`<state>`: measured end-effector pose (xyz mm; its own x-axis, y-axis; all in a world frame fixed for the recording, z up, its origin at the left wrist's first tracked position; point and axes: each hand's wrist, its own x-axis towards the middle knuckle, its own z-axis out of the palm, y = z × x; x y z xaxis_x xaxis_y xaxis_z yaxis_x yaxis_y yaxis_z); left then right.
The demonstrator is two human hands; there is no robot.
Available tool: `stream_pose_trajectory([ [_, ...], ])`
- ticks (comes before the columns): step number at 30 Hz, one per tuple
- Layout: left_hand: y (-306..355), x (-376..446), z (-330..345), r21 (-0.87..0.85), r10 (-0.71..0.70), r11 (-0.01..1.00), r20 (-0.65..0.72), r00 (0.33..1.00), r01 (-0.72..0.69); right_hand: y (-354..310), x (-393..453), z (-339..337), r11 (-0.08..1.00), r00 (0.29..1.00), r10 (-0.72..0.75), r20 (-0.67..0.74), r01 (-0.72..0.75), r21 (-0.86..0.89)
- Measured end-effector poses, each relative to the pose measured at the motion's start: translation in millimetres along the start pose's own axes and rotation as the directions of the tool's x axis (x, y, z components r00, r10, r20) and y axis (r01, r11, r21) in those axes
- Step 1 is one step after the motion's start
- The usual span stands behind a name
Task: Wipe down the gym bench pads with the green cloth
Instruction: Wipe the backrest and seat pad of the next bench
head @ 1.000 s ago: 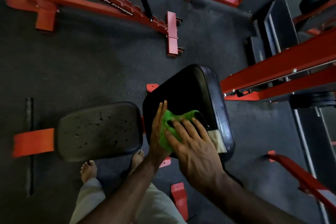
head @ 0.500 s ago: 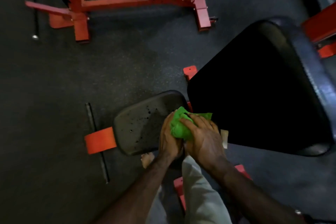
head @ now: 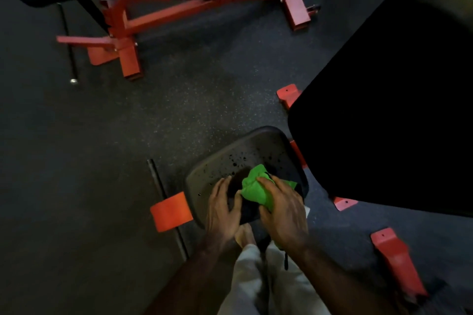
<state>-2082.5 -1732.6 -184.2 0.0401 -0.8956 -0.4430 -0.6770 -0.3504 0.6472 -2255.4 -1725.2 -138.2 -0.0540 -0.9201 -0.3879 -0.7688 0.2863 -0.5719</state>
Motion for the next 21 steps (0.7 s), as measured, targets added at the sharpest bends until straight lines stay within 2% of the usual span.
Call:
stream_pose_trajectory([
  [4, -17.6, 6.5, 12.5, 0.004, -0.041, 0.999, 0.02, 0.999, 0.041, 16.2, 10.4, 19.7, 0.999, 0.999, 0.019, -0.032, -0.02, -0.035],
  [8, -33.1, 21.8, 22.9, 0.084, 0.008, 0.996, -0.066, 0.998, -0.003, 24.0, 26.2, 40.9, 0.998, 0.998, -0.025, -0.056, 0.022, -0.05],
  [11, -38.8, 34.7, 28.5, 0.142, 0.05, 0.989, -0.074, 0.996, -0.039, 27.2, 33.2, 57.7, 0.997, 0.994, -0.034, -0.108, 0.027, -0.065],
  [14, -39.3, 45.5, 31.2, 0.168, 0.125, 0.979, -0.051, 0.991, -0.115, 30.0, 36.5, 66.2, 0.997, 0.972, 0.068, -0.225, -0.074, -0.015],
  [18, -32.7, 73.1, 23.8, 0.221, 0.201, 0.957, -0.031, 0.979, -0.19, 49.6, 41.5, 72.8, 0.967, 0.867, 0.243, -0.435, -0.254, 0.033],
  [21, -34.2, 93.5, 16.4, 0.277, 0.273, 0.924, 0.005, 0.962, -0.264, 56.2, 45.2, 85.9, 0.933, 0.841, 0.307, -0.447, -0.359, -0.036],
])
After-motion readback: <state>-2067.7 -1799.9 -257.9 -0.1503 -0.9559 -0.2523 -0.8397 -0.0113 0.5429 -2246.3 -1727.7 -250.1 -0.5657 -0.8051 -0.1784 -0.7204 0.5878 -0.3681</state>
